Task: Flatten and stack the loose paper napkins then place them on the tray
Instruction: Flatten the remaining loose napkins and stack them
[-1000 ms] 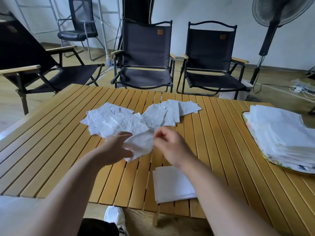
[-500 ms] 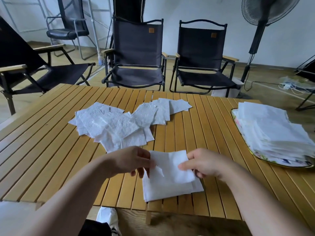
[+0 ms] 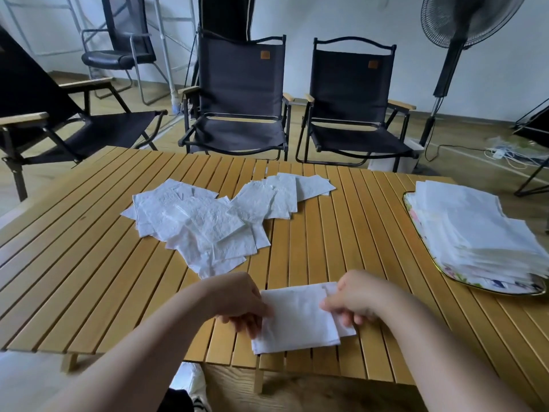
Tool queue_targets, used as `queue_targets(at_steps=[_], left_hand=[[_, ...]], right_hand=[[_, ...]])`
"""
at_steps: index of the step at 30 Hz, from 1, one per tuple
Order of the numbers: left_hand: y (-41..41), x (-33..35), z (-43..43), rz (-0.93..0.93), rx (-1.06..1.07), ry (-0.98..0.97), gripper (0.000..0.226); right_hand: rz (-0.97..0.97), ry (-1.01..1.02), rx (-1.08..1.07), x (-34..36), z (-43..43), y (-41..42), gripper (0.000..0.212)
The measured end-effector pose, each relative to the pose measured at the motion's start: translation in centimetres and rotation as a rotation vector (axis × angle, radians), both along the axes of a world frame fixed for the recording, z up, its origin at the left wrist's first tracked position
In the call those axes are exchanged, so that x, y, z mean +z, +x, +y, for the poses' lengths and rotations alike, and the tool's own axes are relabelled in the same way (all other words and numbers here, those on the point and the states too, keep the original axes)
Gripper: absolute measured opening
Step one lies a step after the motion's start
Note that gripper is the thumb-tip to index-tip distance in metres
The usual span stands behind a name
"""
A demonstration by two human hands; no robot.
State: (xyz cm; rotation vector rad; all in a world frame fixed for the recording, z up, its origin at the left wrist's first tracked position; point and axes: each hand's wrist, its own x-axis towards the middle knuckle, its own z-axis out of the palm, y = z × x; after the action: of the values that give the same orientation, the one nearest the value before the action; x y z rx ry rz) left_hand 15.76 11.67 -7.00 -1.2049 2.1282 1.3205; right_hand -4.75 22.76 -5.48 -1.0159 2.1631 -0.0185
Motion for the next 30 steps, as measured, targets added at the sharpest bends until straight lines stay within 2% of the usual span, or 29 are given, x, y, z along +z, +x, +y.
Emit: queue_targets(at_steps=[4, 6, 8, 9, 11, 12, 13, 15, 17, 19, 23, 30], left_hand=[[-0.4, 0.6, -0.2, -0.142, -0.055, -0.037, 0.033], [0.1, 1.3, -0.7, -0.185, -0.047, -0.021, 0.037], [0.9, 1.8, -2.0, -0.099, 0.079, -0.040, 0.037], [1.4, 2.0, -2.8, -0.001, 0.187, -0.087, 0.033], [3.0, 1.9, -4.8, 0.193, 0.380, -0.350, 0.020], [3.9, 1.6, -5.7, 0.238, 0.446, -0.520, 0.022], [4.7, 1.1, -6.4, 0.246, 0.498, -0.651, 0.030], [6.0, 0.2, -7.6, 0.151, 0.522, -0.761, 0.044], [6.5, -0.7, -8.0, 0.025, 0.459, -0.708, 0.049], [6.6, -1.4, -8.1, -0.064, 0.393, -0.647, 0.045], [6.4, -1.3, -8.2, -0.027, 0.404, -0.664, 0.040], [6.2, -1.0, -8.1, -0.088, 0.326, -0.619, 0.033]], right_hand=[[-0.080, 0.036, -0.041, -0.6, -0.6, 0.9, 0.023], [-0.044, 0.053, -0.022, -0.2, -0.8, 1.6, 0.026], [0.108, -0.027, 0.018, 0.4, -1.1, 1.9, 0.033], [0.178, -0.138, 0.011, 0.5, -1.4, 2.0, 0.034], [0.207, -0.424, -0.045, 0.6, -2.3, 2.7, 0.024], [0.191, -0.530, -0.050, 0.4, -3.0, 3.4, 0.016], [0.171, -0.588, -0.032, 0.2, -3.9, 4.3, 0.013], [0.121, -0.621, 0.043, -1.0, -6.1, 6.3, 0.031], [0.064, -0.678, 0.103, -2.1, -8.3, 8.3, 0.045], [0.016, -0.751, 0.150, -2.3, -10.2, 9.8, 0.050], [-0.129, -0.749, 0.168, -3.0, -12.8, 11.0, 0.056], [0.075, -0.713, 0.191, -4.8, -14.4, 11.0, 0.041]])
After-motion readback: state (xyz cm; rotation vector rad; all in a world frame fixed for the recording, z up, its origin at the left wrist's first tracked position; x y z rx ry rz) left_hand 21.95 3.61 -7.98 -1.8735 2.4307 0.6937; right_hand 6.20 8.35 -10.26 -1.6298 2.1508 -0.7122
